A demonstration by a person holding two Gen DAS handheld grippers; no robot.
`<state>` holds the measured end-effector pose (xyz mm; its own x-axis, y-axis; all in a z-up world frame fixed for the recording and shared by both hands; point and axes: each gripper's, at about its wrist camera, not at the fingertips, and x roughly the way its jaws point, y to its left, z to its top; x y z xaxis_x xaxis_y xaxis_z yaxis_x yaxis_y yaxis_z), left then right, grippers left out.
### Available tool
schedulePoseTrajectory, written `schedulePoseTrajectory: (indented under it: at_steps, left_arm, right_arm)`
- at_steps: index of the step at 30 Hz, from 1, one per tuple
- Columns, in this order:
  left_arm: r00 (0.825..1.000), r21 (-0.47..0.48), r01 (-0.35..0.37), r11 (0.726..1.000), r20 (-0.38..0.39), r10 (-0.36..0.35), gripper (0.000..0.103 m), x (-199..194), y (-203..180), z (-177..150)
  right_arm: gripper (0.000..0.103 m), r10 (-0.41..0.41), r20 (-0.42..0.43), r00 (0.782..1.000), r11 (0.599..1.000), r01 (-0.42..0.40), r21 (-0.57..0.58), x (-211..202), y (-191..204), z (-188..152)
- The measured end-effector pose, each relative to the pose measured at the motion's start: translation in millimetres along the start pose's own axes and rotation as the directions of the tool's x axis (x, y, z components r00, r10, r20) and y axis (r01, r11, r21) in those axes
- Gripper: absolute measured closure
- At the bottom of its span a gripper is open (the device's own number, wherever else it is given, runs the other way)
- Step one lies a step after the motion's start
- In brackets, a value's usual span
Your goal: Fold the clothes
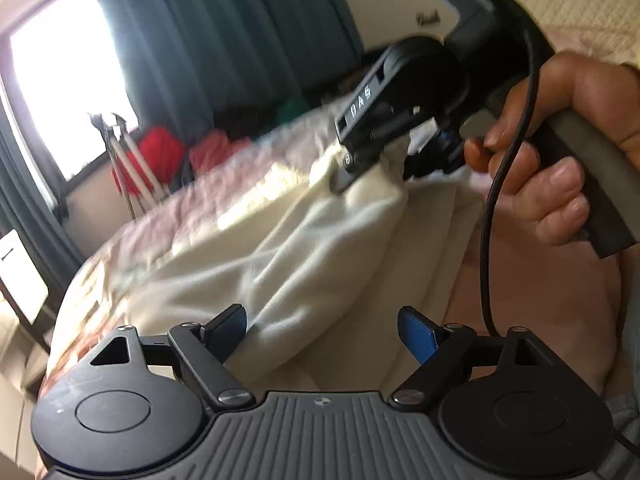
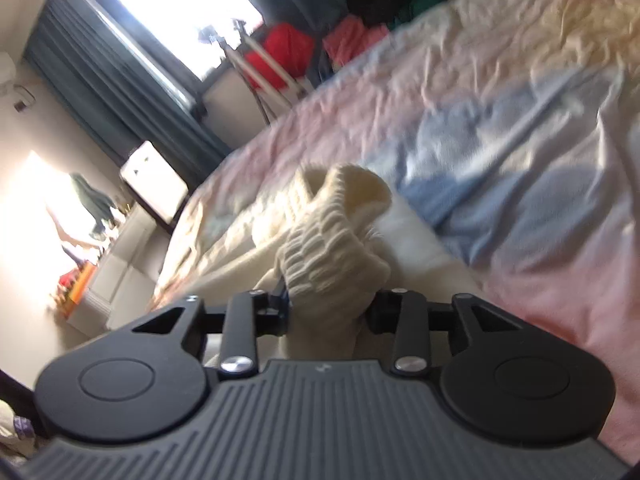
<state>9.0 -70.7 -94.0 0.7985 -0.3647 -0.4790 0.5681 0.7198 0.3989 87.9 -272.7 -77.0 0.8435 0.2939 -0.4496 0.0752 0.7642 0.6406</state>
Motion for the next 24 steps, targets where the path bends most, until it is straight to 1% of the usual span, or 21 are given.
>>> schedulePoseTrajectory:
  at_steps: [2, 4, 6, 7, 9, 10, 12, 15, 17, 19, 21, 22, 23, 24]
  left_arm:
    - [0.999, -0.032, -0.028, 0.999, 0.034, 0.029, 0.019, -4, 5, 1]
    - [0.996, -0.066, -0.056, 0.996, 0.065, 0.06, 0.018, -8, 9, 2]
    - [0.991, -0.101, -0.083, 0.991, 0.094, 0.093, 0.018, -12, 14, 4]
    - [0.991, -0.097, -0.101, 0.99, 0.074, 0.108, 0.018, -12, 13, 3]
    - [0.994, -0.087, -0.106, 0.991, -0.017, 0.105, 0.019, 1, 13, 0]
    - [0.992, -0.079, -0.11, 0.991, -0.063, 0.106, 0.019, 7, 12, -3]
    - [0.992, -0.055, -0.103, 0.993, -0.082, 0.098, 0.019, 10, 9, -5]
    - [0.991, -0.02, -0.089, 0.996, -0.104, 0.087, 0.019, 12, 3, -6]
    - [0.991, -0.004, -0.076, 0.997, -0.113, 0.075, 0.019, 13, 1, -8]
    - [0.991, 0.005, -0.063, 0.998, -0.12, 0.063, 0.019, 16, 1, -9]
    - [0.99, 0.009, -0.056, 0.998, -0.129, 0.057, 0.018, 20, 0, -10]
    - [0.99, 0.009, -0.055, 0.998, -0.133, 0.055, 0.018, 20, -1, -12]
    - [0.989, 0.009, -0.054, 0.999, -0.137, 0.054, 0.017, 20, -2, -13]
    - [0.989, 0.009, -0.052, 0.999, -0.141, 0.053, 0.017, 20, -3, -14]
  right_arm:
    - [0.067, 0.038, 0.086, 0.996, 0.999, -0.038, -0.006, -18, 1, 9]
    - [0.067, 0.05, 0.138, 0.989, 0.999, -0.047, -0.023, -29, 3, 17]
    - [0.067, -0.009, 0.134, 0.991, 1.0, 0.012, -0.027, -29, -2, 21]
    - [0.066, -0.035, 0.108, 0.994, 0.999, 0.035, 0.005, -24, -10, 20]
    - [0.066, -0.083, 0.049, 0.995, 0.994, 0.08, 0.072, -15, -28, 20]
    - [0.066, -0.103, 0.025, 0.994, 0.991, 0.101, 0.086, -10, -35, 19]
    - [0.066, -0.118, 0.025, 0.993, 0.99, 0.116, 0.08, -8, -39, 20]
    - [0.066, -0.122, 0.073, 0.99, 0.992, 0.118, 0.055, -14, -35, 26]
    - [0.066, -0.131, 0.089, 0.987, 0.991, 0.128, 0.033, -16, -34, 27]
    - [0.064, -0.16, 0.059, 0.985, 0.987, 0.158, 0.032, -13, -39, 27]
    - [0.056, -0.184, 0.03, 0.983, 0.982, 0.182, 0.053, -9, -47, 25]
    - [0.049, -0.195, 0.02, 0.981, 0.979, 0.193, 0.064, -8, -51, 24]
    - [0.038, -0.212, 0.011, 0.977, 0.975, 0.211, 0.064, -7, -52, 24]
    - [0.032, -0.23, 0.003, 0.973, 0.971, 0.229, 0.063, -5, -52, 23]
